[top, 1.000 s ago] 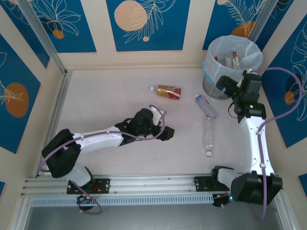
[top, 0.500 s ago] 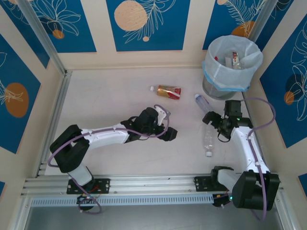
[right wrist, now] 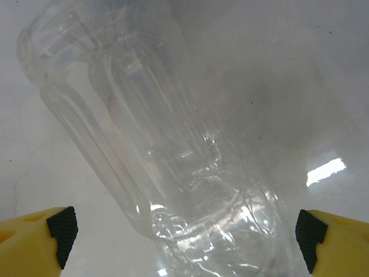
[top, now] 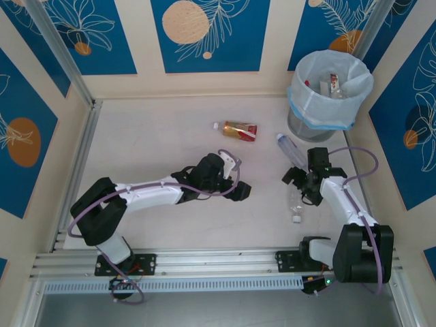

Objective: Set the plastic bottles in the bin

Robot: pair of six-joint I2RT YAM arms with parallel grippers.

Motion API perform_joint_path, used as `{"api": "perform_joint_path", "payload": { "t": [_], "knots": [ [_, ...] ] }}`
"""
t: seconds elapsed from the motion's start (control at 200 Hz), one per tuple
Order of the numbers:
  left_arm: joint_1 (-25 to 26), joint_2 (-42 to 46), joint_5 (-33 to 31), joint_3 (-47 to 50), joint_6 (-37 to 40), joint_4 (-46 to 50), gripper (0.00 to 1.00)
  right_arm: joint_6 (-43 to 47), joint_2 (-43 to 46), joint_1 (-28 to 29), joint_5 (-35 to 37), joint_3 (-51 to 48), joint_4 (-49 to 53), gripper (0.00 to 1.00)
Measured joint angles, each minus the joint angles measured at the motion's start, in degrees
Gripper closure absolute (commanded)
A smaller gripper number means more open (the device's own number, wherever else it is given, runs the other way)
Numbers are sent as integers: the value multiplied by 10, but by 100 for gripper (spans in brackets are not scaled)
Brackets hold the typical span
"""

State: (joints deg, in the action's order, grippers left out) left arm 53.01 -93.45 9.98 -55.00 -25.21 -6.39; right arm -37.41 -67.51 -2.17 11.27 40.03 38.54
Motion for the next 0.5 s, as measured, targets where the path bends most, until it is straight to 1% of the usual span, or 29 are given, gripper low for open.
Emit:
{"api": "perform_joint_path", "payload": {
  "t": [0.19,0.38,0.5],
  "knots": [
    [0,0,-2,3,0,0,1,-8,-34,17,-16,-1,-14,0],
    [0,0,-6,3,0,0,1,-15,-63,55,-28,-1,-17,0],
    [0,0,-6,3,0,0,1,-23,-80,87,-25,-1,-18,6]
  ]
}}
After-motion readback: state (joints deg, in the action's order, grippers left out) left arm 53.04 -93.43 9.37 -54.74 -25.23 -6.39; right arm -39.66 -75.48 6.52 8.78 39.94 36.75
